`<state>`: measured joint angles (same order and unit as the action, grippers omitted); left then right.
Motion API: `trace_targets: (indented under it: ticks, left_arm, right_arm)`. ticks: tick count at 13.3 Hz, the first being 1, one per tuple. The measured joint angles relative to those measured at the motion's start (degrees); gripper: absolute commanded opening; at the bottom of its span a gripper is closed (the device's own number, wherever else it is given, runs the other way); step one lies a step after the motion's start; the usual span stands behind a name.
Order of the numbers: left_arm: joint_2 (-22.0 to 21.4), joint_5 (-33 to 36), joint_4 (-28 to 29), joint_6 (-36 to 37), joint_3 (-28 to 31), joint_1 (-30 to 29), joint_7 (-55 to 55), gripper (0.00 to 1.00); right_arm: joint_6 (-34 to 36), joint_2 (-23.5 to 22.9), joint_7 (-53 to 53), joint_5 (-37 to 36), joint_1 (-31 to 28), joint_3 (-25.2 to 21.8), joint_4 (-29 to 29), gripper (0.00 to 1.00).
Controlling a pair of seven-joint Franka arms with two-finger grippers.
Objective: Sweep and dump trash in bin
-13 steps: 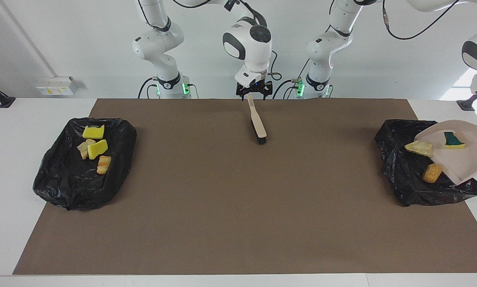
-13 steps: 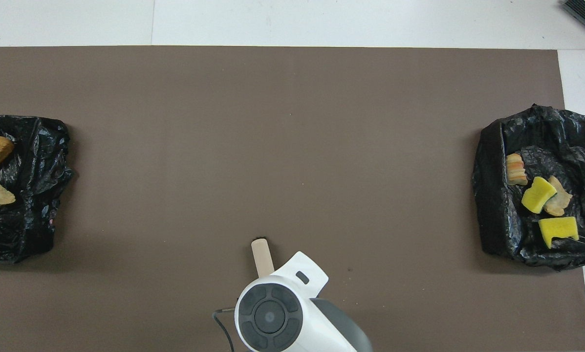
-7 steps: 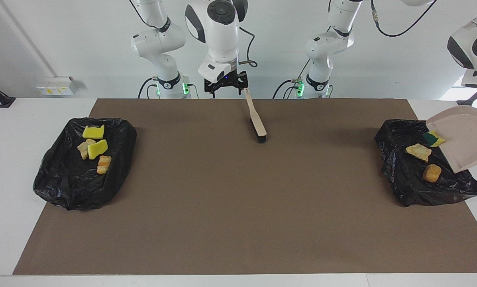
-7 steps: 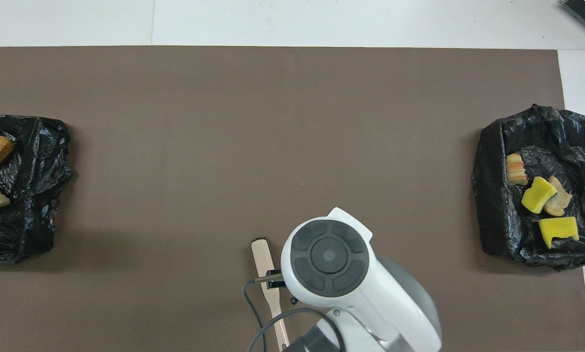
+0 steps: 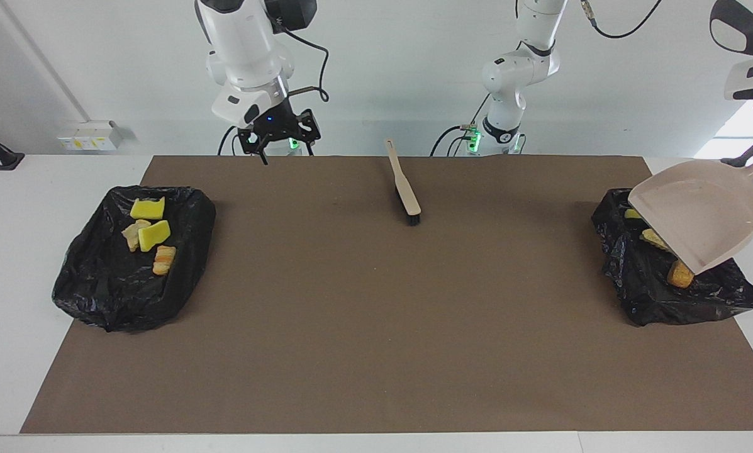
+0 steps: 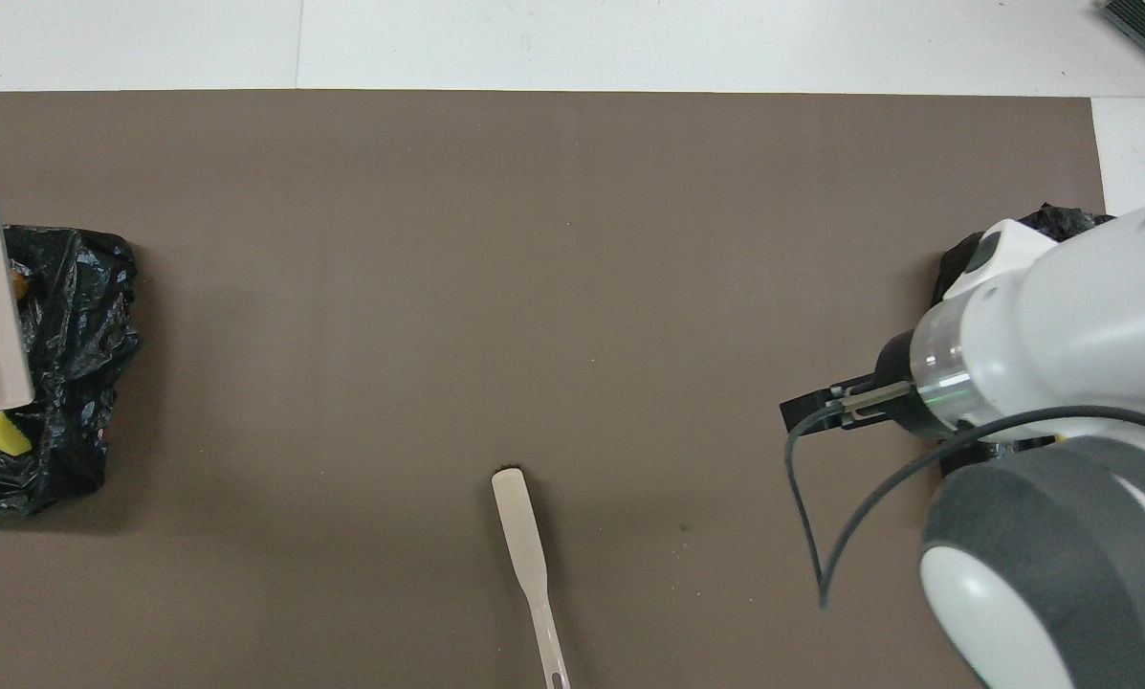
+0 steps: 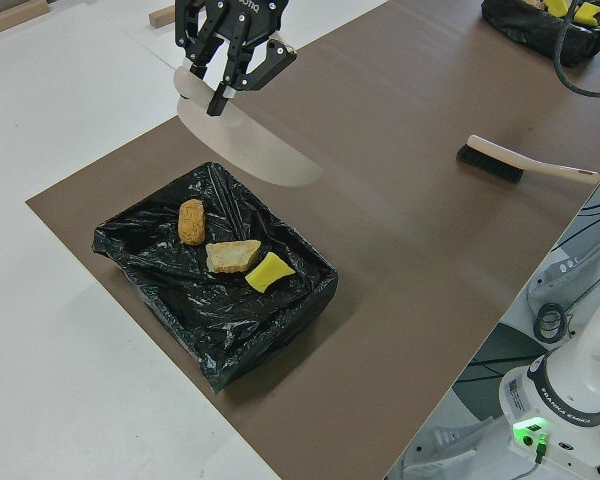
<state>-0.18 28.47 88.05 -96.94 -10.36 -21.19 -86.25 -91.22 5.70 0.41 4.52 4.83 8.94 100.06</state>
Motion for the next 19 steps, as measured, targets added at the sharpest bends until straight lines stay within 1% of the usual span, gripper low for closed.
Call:
trace_targets:
  ticks: [3, 5, 7, 9, 10, 13, 14, 16, 17, 19]
  left_arm:
    - [-0.82, -8.46, 0.31, 4.97, -4.60, 0.18, 17.63, 0.00]
    - [-1.19, -12.69, 1.55, 5.87, -7.52, 1.31, 30.47, 0.00]
    - [-2.40, -17.73, 4.17, 5.97, -8.54, 4.42, 45.08, 0.00]
    - [-3.56, -22.53, 7.39, 5.66, -8.72, 8.79, 61.19, 0.00]
    - [-3.62, -24.04, 8.91, 4.43, -8.79, 11.64, 69.56, 0.00]
    - [-2.32, -27.66, 14.08, -5.15, -8.95, 20.90, 93.31, 0.00]
    - [-1.31, -28.66, 15.22, -7.86, -9.02, 23.44, 98.87, 0.00]
    - [1.78, -29.74, 16.36, -12.40, -9.04, 27.86, 105.29, 0.00]
    - [4.09, -29.92, 16.67, -14.78, -9.01, 30.35, 107.71, 0.00]
    - [9.21, -30.01, 17.01, -20.31, -8.96, 35.05, 112.99, 0.00]
  right_arm:
    - [0.23, -0.02, -8.10, -2.12, -4.78, -0.28, -0.71, 1.00]
    - [0.28, -0.04, -9.98, -2.29, -7.58, -0.67, -0.77, 1.00]
    - [0.28, -0.03, -10.06, -2.32, -9.44, -1.19, -1.01, 1.00]
    - [0.28, 0.10, -9.70, -2.32, -10.51, -2.02, -1.26, 1.00]
    - [0.28, 0.24, -8.65, -2.32, -10.87, -2.63, -1.32, 1.00]
    - [0.28, 0.47, -5.41, -2.32, -11.28, -4.69, -1.43, 1.00]
    - [0.28, 0.45, -5.21, -2.32, -11.17, -5.64, -1.72, 1.00]
    - [1.01, 0.40, -5.21, -2.32, -10.28, -8.33, -3.63, 1.00]
    - [2.08, 0.31, -5.21, -2.32, -9.58, -9.62, -4.70, 1.00]
    - [2.79, 0.16, -4.97, -2.32, -8.93, -10.30, -5.46, 1.00]
